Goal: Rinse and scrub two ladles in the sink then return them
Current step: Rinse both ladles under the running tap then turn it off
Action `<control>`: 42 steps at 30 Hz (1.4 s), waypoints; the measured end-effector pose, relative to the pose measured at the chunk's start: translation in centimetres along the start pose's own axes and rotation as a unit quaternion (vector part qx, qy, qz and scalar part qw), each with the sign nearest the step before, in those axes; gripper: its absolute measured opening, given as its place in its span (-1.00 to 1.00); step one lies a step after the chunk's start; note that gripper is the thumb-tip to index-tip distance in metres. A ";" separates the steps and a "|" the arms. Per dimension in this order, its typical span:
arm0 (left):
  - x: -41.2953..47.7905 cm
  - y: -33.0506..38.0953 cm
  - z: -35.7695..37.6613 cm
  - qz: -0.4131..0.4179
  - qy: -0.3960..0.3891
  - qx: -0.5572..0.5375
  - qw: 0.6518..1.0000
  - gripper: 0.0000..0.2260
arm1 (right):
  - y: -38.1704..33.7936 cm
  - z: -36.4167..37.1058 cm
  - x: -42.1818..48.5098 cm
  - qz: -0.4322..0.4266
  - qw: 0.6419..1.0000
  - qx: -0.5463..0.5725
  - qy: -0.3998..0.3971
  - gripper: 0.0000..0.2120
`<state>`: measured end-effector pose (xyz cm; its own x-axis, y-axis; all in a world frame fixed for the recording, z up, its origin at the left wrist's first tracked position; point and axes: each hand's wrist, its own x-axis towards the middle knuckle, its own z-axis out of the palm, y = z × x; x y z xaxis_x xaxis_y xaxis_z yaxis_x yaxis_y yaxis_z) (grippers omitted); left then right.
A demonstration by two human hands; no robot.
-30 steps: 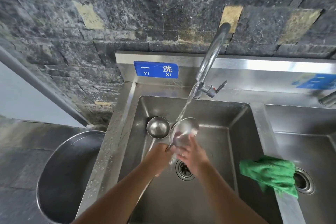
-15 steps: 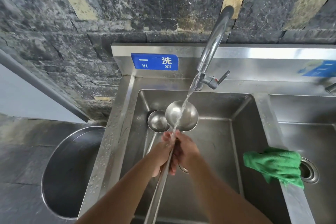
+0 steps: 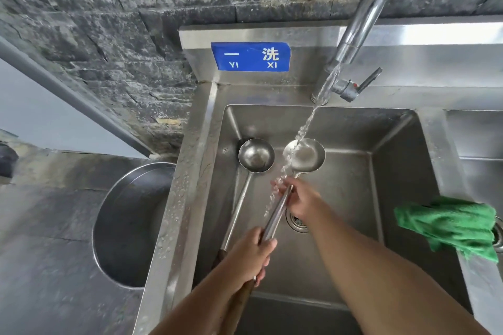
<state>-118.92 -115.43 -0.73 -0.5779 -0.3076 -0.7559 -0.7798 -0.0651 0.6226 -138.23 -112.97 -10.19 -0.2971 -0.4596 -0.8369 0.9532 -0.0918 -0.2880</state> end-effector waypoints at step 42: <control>12.4 -6.1 8.0 -0.069 -0.027 0.001 0.997 -0.75 | 7.1 -8.9 2.3 -0.088 0.766 -0.615 0.167 -0.65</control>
<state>-123.19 -111.25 -15.52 -0.4774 -0.2443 -0.8441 -0.8533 -0.1006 0.5117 -132.68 -106.79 -18.31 -0.6090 -0.2645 -0.7478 0.1853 0.8692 -0.4584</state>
